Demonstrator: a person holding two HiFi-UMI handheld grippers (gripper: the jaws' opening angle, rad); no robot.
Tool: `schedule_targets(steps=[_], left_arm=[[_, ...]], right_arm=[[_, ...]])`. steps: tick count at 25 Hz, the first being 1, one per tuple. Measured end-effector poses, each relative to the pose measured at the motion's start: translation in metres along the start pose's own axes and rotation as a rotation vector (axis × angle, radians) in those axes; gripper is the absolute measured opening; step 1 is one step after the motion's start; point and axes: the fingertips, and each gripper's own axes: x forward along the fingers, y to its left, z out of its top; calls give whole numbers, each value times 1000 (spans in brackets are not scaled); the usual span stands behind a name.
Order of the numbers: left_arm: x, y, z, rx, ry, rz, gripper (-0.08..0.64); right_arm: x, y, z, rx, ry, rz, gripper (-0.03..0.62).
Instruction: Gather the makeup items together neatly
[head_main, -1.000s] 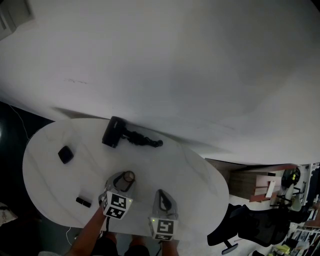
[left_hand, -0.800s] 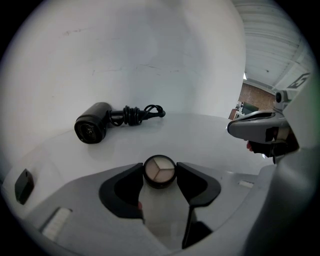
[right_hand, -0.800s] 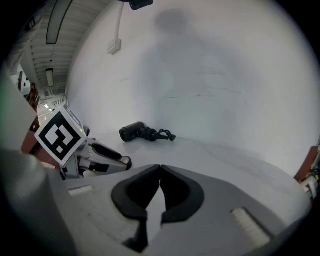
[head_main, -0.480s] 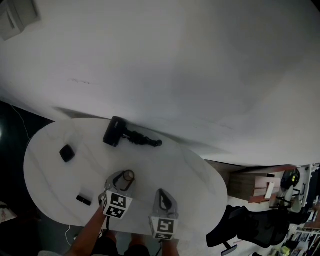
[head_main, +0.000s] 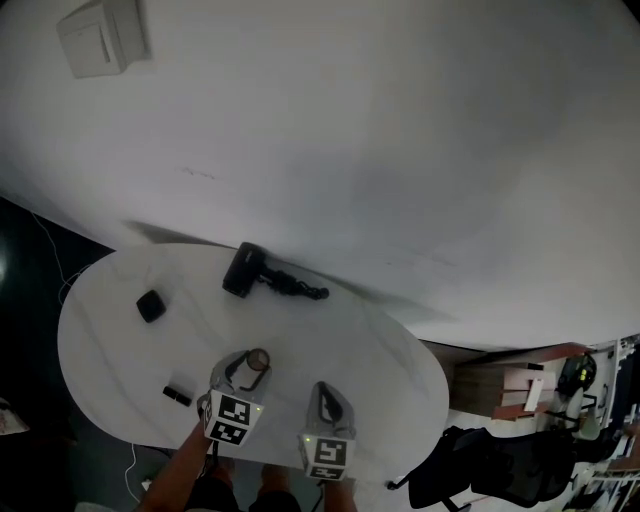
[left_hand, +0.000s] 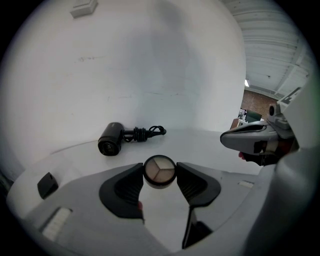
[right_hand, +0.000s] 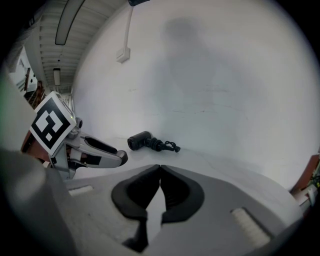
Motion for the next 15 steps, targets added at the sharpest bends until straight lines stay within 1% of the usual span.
schedule_targets(steps=[6, 10, 15], left_arm=[[-35, 0, -3, -25, -40, 19, 221], [-58, -1, -11, -35, -52, 35, 221], [-83, 2, -28, -47, -37, 59, 221]], right_arm=[[-16, 19, 11, -21, -26, 18, 5], [-26, 34, 14, -36, -40, 34, 5], [-36, 56, 13, -48, -46, 62, 5]])
